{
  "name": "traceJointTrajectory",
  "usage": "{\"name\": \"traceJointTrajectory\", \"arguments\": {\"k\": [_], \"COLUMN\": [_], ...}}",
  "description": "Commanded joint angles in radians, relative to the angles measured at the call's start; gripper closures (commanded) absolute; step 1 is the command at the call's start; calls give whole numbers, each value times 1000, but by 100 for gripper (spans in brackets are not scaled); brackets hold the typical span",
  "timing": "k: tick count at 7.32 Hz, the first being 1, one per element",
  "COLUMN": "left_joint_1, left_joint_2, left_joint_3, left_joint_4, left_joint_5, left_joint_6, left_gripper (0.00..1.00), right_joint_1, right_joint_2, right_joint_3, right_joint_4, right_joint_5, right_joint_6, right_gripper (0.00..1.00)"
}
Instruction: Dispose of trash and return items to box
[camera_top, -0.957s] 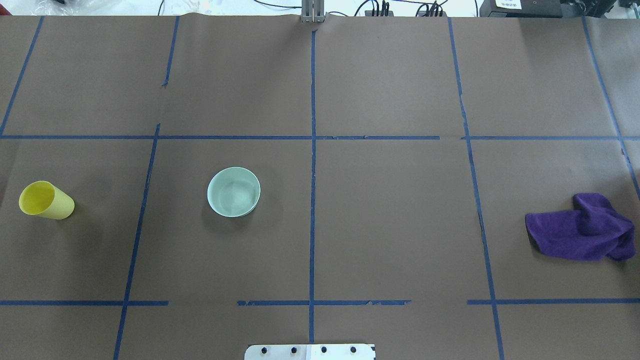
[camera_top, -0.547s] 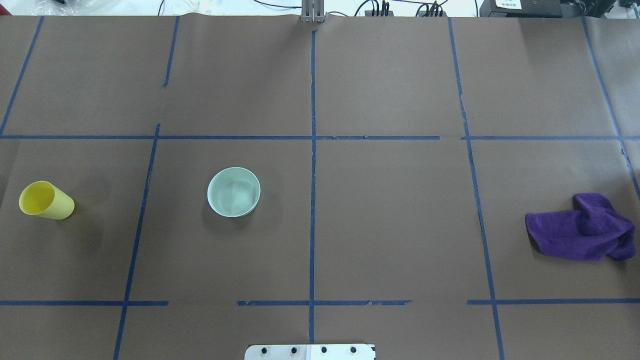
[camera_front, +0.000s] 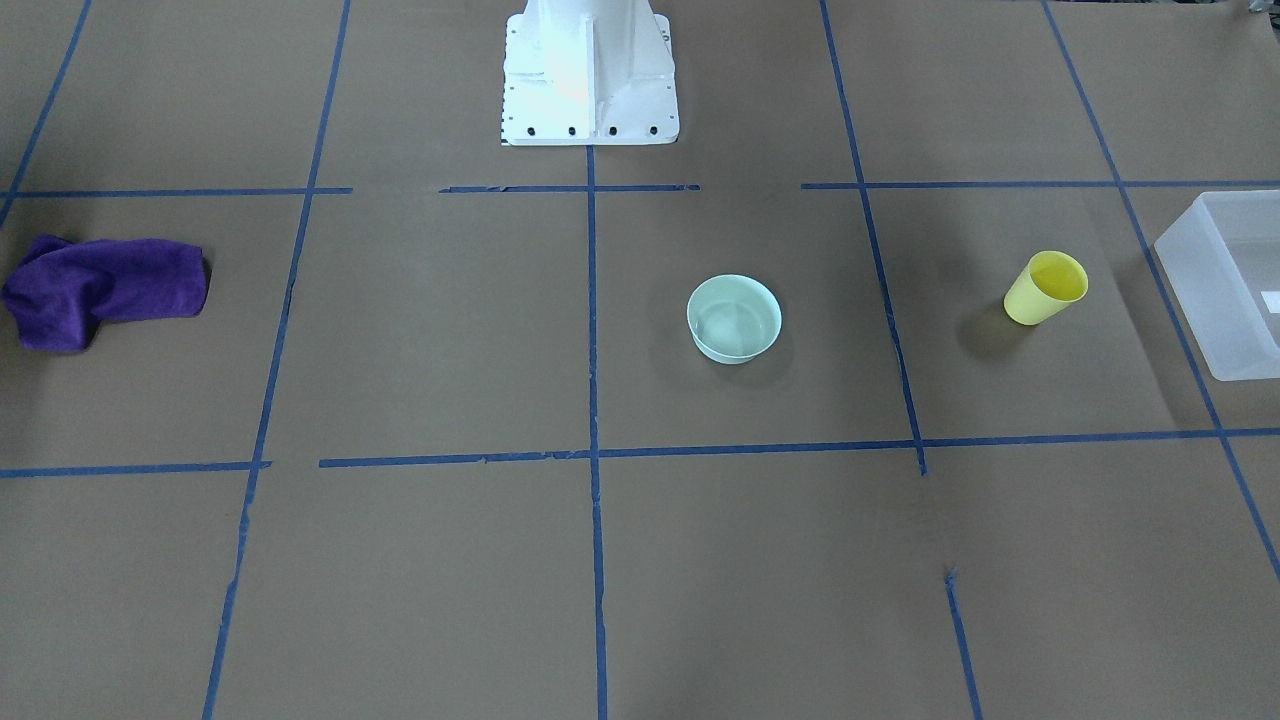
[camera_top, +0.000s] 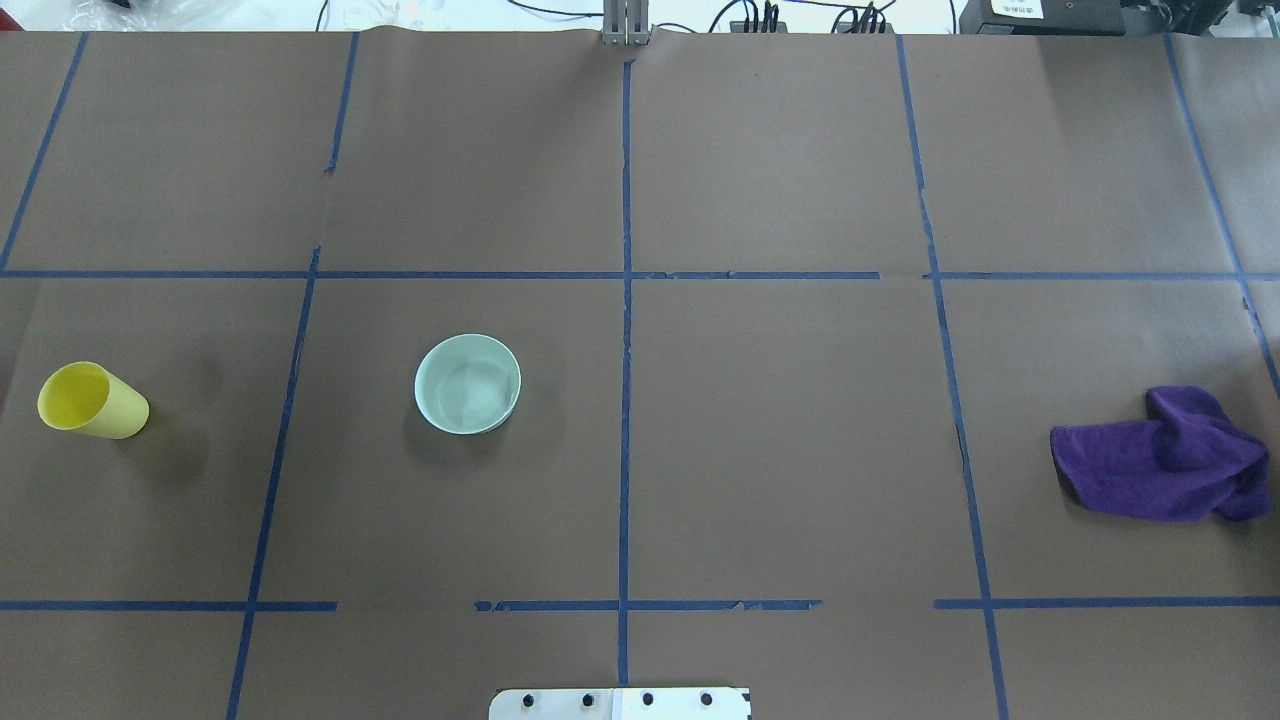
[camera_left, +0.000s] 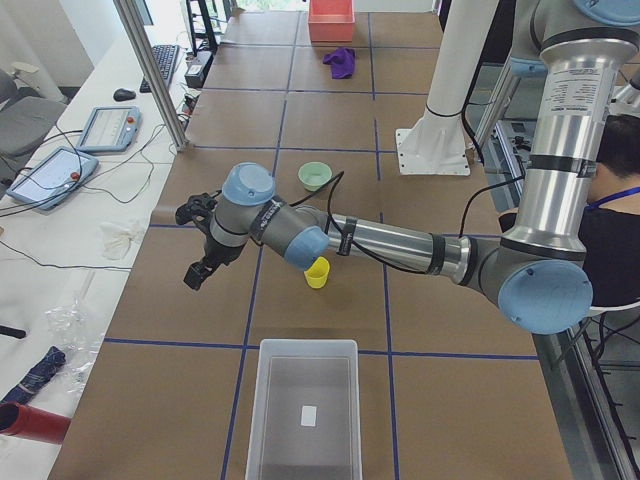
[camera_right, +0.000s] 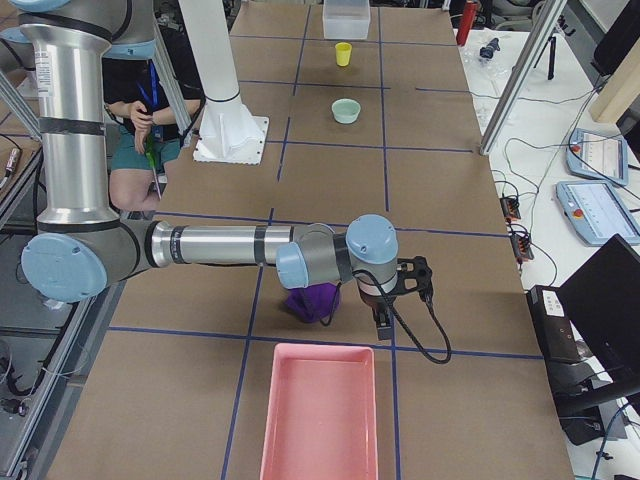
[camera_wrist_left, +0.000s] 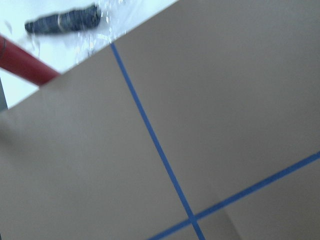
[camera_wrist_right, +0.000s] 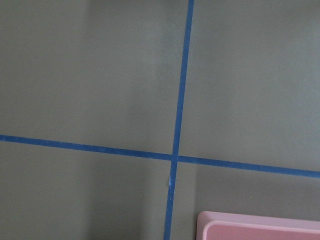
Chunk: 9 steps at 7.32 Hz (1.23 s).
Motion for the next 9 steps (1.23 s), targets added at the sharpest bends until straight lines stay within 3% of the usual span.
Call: {"name": "traceJointTrajectory", "arguments": {"k": [1, 2, 3, 4, 5, 6, 7, 8, 9], "left_joint_1": [84, 213, 296, 342, 363, 370, 399, 466, 505], "left_joint_2": [42, 72, 82, 184, 279, 333, 361, 363, 363], "left_joint_3": [0, -5, -18, -60, -84, -83, -83, -81, -83], "left_joint_4": [-318, -404, -407, -417, -469, -471, -473, -473, -479], "left_joint_5": [-56, -31, -20, 35, 153, 170, 203, 233, 237], "left_joint_6": [-283, -311, -431, -602, -634, -636, -694, -772, -786], "left_gripper": [0, 0, 0, 0, 0, 8, 26, 36, 37], "right_joint_1": [-15, -52, -97, -136, -156, -165, -165, -168, -168], "right_joint_2": [-11, -17, -16, -27, -66, -76, -80, -80, -82], "right_joint_3": [6, 5, 9, 8, 8, 8, 8, 8, 8], "right_joint_4": [114, 217, 284, 342, 438, 458, 458, 458, 458], "right_joint_5": [32, 25, 25, 25, 19, 8, 8, 8, 7], "right_joint_6": [48, 117, 221, 299, 340, 381, 381, 381, 377], "right_gripper": [0, 0, 0, 0, 0, 0, 0, 0, 0]}}
